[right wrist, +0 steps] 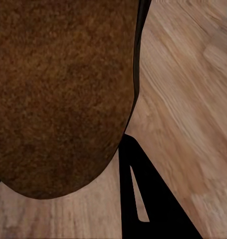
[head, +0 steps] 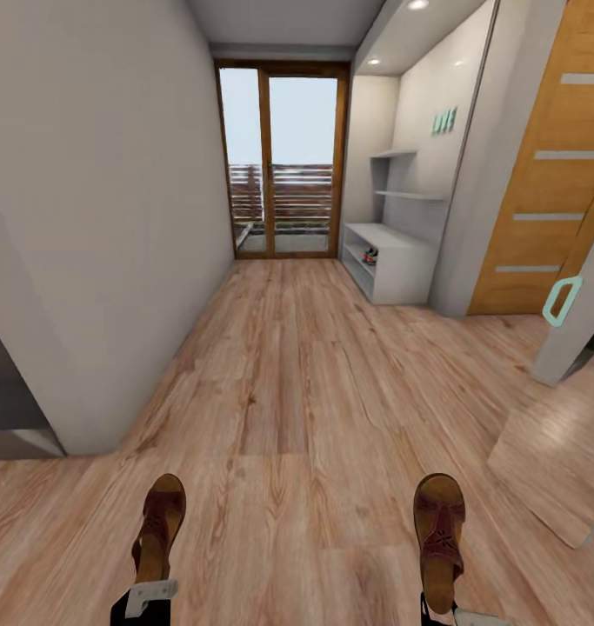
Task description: Pick up the two gym shoes and the two sandals from the corridor floor and place them onto the hallstand (shoe rack) in the corridor, making sure they are on the rack and not on the floor. Arrange them so the two gym shoes are next to each other and the two sandals are next to each other.
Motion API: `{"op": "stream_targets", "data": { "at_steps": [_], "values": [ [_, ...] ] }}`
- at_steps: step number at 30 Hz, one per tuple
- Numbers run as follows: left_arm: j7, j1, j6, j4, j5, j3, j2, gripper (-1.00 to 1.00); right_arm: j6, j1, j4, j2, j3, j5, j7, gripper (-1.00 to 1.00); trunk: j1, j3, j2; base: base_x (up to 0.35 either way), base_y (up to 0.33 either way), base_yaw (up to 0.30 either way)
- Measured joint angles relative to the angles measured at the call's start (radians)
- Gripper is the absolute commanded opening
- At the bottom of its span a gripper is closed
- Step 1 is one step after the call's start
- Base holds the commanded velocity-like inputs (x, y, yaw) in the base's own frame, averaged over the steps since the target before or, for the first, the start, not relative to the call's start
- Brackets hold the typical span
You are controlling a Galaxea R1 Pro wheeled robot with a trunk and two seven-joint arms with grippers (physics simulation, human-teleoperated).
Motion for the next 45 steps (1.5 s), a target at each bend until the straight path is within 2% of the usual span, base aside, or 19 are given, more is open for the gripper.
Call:
{"op": "stream_targets", "data": {
  "at_steps": [45],
  "values": [
    [0.0,0.0,0.0,0.001,-0.001,-0.001,0.0,-1.0,0.0,0.0,0.0,0.0,0.0,0.0,0.0,-1.0,0.0,-0.001,0.0,0.34,0.0,0.0]
  ]
}}
